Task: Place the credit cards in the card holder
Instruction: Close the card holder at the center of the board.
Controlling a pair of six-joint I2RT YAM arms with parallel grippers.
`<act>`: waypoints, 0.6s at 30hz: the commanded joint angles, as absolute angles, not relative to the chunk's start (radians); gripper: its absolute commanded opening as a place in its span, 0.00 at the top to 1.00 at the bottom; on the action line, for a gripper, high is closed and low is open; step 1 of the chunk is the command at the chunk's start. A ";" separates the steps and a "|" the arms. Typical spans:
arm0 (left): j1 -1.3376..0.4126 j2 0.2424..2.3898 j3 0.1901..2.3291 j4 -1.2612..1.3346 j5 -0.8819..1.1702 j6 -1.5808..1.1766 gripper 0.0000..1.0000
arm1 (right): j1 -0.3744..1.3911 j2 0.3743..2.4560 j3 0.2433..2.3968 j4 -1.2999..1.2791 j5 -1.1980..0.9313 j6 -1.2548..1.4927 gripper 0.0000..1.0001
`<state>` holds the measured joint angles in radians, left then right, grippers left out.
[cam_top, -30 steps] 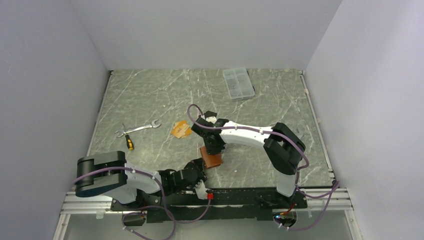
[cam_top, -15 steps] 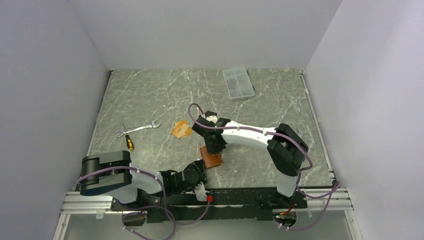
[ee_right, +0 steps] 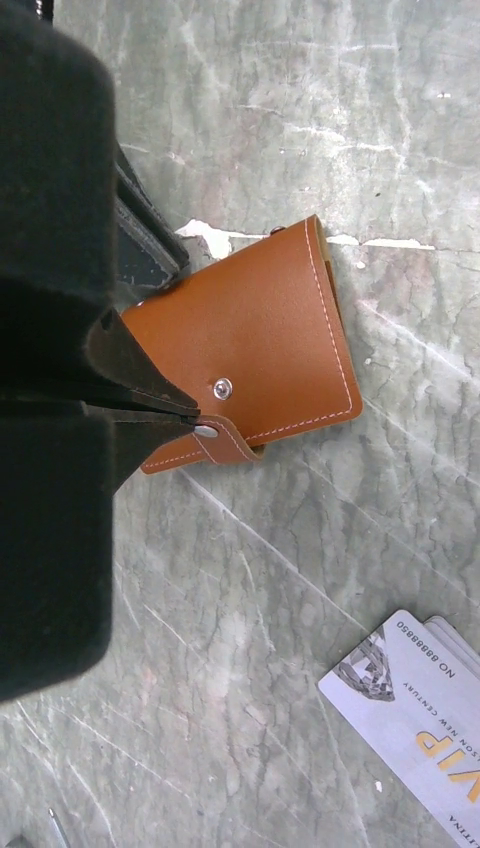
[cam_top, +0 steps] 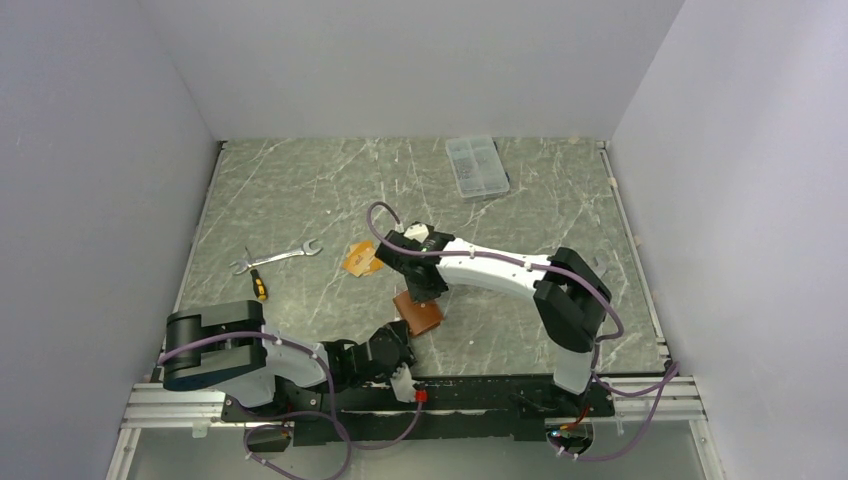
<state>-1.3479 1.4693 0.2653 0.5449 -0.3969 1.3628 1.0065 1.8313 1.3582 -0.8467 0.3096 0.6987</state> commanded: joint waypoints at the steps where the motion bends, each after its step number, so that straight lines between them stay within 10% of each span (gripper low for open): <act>1: -1.348 1.470 0.287 0.493 -0.376 1.320 0.78 | 1.017 1.848 1.399 -0.890 0.365 0.686 1.00; 18: -1.288 1.431 0.338 0.239 -0.280 1.305 0.90 | 1.033 1.874 1.366 -0.799 0.227 0.609 1.00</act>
<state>-1.2999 1.4395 0.3214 0.3496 -0.3340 1.3235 1.0271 1.8660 1.3609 -0.8337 0.2634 0.6392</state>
